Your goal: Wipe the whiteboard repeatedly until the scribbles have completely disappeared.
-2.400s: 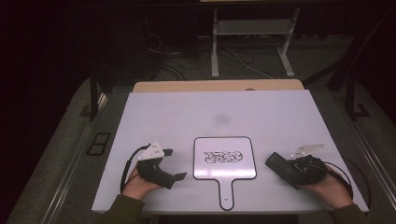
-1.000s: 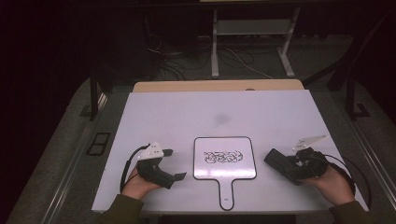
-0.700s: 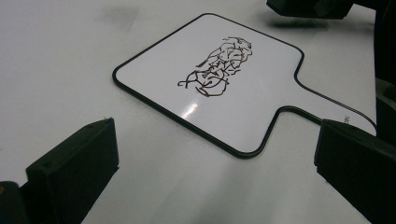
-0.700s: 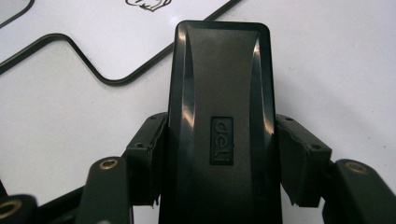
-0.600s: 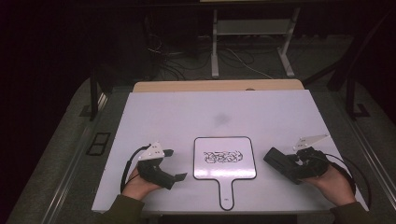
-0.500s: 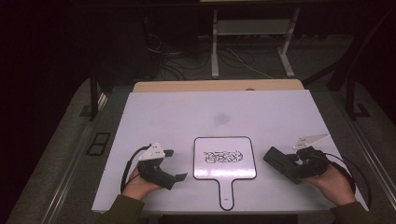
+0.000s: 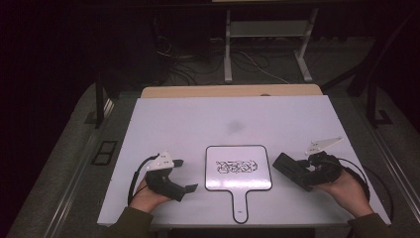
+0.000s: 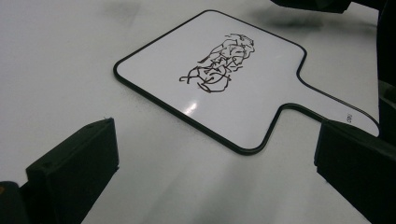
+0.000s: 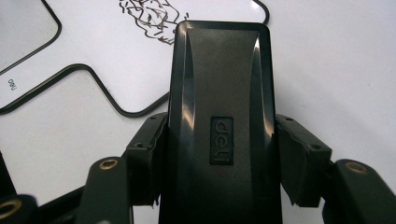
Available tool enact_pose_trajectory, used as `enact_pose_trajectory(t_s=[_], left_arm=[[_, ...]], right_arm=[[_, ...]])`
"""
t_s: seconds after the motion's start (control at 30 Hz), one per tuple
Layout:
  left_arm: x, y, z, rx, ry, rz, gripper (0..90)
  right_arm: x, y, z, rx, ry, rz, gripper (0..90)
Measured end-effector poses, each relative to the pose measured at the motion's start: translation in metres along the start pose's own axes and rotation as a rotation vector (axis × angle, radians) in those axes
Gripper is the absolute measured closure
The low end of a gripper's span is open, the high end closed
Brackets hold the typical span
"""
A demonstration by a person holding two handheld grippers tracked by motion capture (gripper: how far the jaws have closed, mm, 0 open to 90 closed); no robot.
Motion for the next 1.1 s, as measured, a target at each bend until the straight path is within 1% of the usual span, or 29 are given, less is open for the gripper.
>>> enact_pose_trajectory(t_s=[0.03, 0.13, 0.2, 0.23, 0.4, 0.57, 0.73, 1.1], left_arm=[[-0.001, 0.0, 0.0, -0.006, -0.004, 0.002, 0.0], [-0.001, 0.0, -0.001, -0.005, -0.01, 0.004, 0.0], [-0.002, 0.001, -0.001, -0.002, -0.018, -0.005, 0.0], [-0.002, 0.001, -0.001, -0.001, -0.015, -0.005, 0.0], [0.0, 0.001, -0.001, 0.008, -0.002, -0.007, 0.0], [0.001, 0.001, 0.0, -0.001, 0.003, -0.007, 0.0], [0.001, 0.002, -0.001, 0.002, 0.002, -0.01, 0.0], [0.002, 0.002, 0.0, 0.002, 0.001, -0.011, 0.0]], right_arm=[[-0.001, 0.0, 0.001, 0.001, -0.004, -0.003, 38.6], [-0.001, 0.0, 0.004, 0.013, -0.005, 0.007, 38.6], [-0.001, 0.001, 0.007, 0.023, -0.005, 0.014, 38.5], [-0.001, 0.001, 0.009, 0.024, 0.0, 0.019, 38.5], [-0.001, 0.005, 0.016, 0.03, -0.012, 0.025, 38.5], [-0.003, 0.007, 0.023, 0.031, -0.025, 0.029, 38.6], [-0.005, 0.009, 0.028, 0.035, -0.036, 0.029, 38.6], [-0.006, 0.016, 0.041, 0.04, -0.046, 0.035, 38.6]])
Point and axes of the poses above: each handheld gripper's, and its own axes: y roughly forward along the jaws, z roughly out of its top, x roughly to its right, the point moved 1 cm from there along y, roughly forward along the jaws, and after that the axes turned 2 degrees about -z, right-handed, at the moved point
